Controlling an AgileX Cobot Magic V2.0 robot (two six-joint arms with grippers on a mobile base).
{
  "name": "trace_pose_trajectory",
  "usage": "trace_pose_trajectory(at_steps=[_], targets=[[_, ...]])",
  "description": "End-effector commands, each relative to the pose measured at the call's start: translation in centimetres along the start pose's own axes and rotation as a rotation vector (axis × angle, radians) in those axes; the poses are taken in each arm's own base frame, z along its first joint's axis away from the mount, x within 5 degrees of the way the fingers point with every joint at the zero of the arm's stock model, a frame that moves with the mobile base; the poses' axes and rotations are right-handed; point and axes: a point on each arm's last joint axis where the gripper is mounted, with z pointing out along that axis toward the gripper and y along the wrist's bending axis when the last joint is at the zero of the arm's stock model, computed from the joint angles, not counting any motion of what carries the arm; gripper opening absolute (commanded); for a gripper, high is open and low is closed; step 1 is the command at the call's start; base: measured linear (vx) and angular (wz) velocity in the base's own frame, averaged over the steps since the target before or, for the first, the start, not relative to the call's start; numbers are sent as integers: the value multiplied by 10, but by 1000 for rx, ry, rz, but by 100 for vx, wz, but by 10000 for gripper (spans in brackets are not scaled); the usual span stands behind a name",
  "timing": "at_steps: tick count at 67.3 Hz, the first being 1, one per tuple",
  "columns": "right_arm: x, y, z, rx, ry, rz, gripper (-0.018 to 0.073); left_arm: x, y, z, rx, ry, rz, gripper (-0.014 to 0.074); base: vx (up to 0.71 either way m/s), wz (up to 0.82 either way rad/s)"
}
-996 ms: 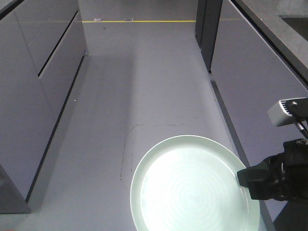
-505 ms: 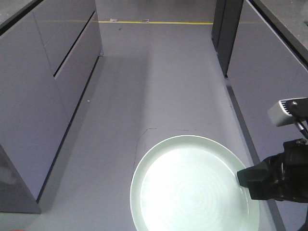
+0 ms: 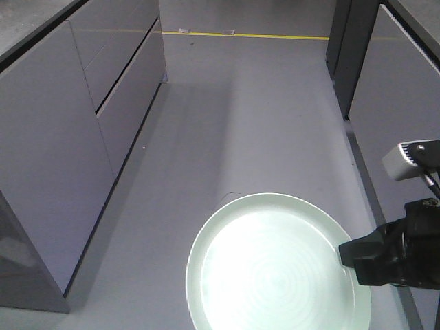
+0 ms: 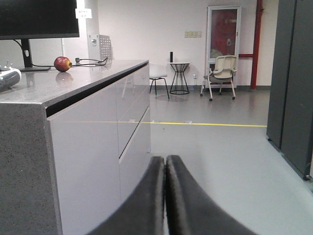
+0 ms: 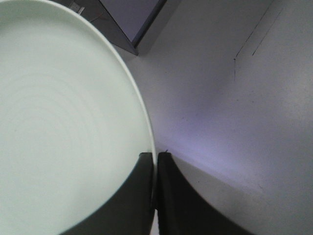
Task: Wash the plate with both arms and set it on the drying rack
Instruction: 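Drive along the aisle carrying the plate in the right gripper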
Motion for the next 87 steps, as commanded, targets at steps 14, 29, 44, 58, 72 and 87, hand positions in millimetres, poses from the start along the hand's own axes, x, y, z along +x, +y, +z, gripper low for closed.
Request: trace_pose_trajectory(at_steps=[14,29,44,58,72,87], targets=[[-9,5,-8,-14,-82,-6,-4,-17,-1,-3,9,-111,-8,-6,14,8],[-9,5,-8,-14,-82,-6,-4,-17,-1,-3,9,-111,-8,-6,16,8],[-9,5,-8,-14,-82,-6,-4,-17,-1,-3,9,-111,-8,-6,17,2],[-9,5,-8,-14,-82,-6,-4,-17,-1,-3,9,-111,-8,-6,18,-1],[-9,5,-8,-14,-82,-6,-4,-17,-1,-3,9,-111,-8,-6,18,3],[-9,5,-8,-14,-82,-6,-4,-17,-1,-3,9,-111,-8,-6,18,6]])
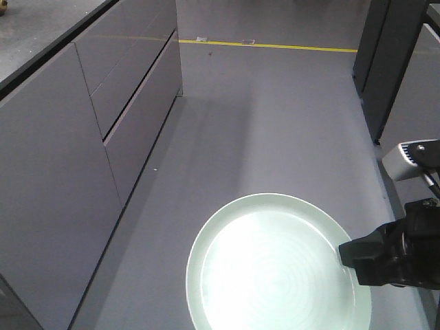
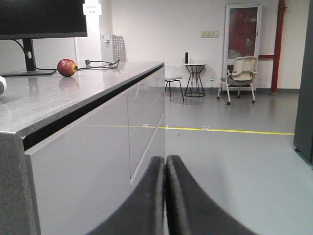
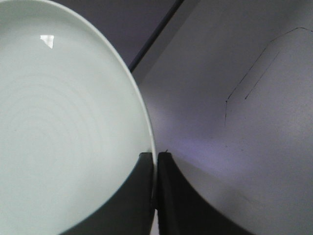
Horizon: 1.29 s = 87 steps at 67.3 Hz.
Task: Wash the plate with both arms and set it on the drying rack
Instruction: 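Drive along the aisle carrying the plate in the right gripper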
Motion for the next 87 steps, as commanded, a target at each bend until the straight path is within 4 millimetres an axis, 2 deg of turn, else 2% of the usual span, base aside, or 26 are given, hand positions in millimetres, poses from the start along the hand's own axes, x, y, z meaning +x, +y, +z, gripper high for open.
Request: trace_pose_trajectory(at_steps=[1,87], targets=[[-9,5,-8,-14,-82,-6,-4,-17,-1,-3,9,-111,-8,-6,18,8],[-9,5,-8,-15,-81,-6,-4,-17,-1,-3,9,-111,-8,-6,17,2]])
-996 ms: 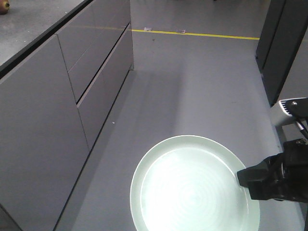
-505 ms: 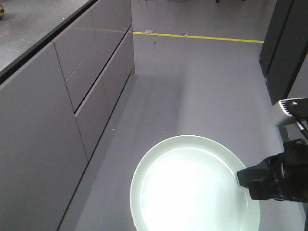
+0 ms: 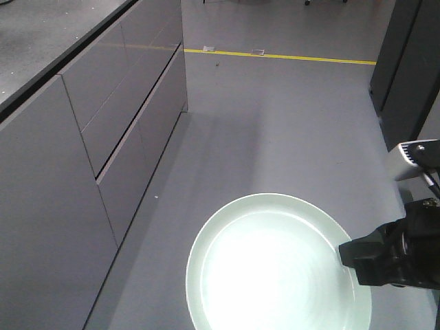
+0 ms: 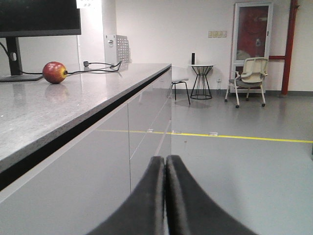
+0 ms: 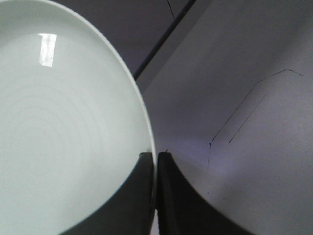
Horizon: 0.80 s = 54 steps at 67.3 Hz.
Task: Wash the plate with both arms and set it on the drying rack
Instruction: 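Drive along the aisle carrying the plate in the right gripper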
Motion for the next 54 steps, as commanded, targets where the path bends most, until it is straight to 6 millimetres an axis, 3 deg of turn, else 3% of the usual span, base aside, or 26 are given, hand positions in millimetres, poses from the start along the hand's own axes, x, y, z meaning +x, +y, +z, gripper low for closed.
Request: trace_pose_trajectory(at_steps=[1,54], targets=[[-9,5,-8,-15,-81,-6,-4,-17,-1,-3,9,-111,-8,-6,18,-4],[-9,5,-8,-15,-81,-6,-4,-17,-1,-3,9,-111,-8,-6,18,-2]])
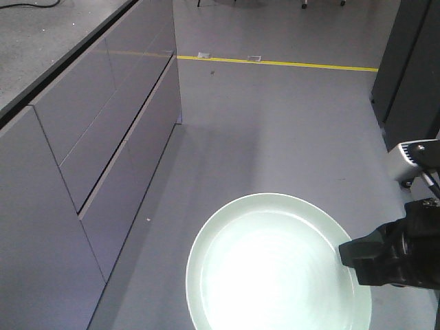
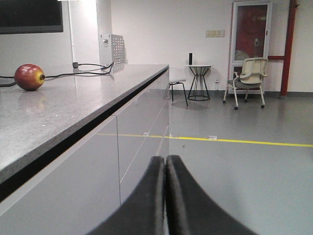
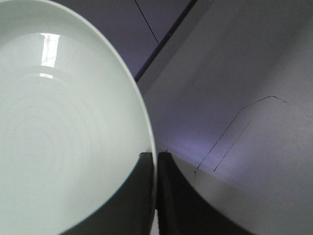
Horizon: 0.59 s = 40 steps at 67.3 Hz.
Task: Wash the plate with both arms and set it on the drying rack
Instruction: 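Drive along the aisle carrying the plate in the right gripper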
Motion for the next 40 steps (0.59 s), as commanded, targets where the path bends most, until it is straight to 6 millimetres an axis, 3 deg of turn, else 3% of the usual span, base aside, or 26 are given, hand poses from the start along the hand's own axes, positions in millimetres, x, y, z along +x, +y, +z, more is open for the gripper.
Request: trace_pose_trajectory(at_steps=[1,40], targets=[[-9,5,-8,-15,-81,-6,-4,-17,-1,-3,9,-111,-8,-6,17,-2],[-9,5,-8,-14,-82,-6,-4,-17,-1,-3,9,-111,-8,-6,16,-10]])
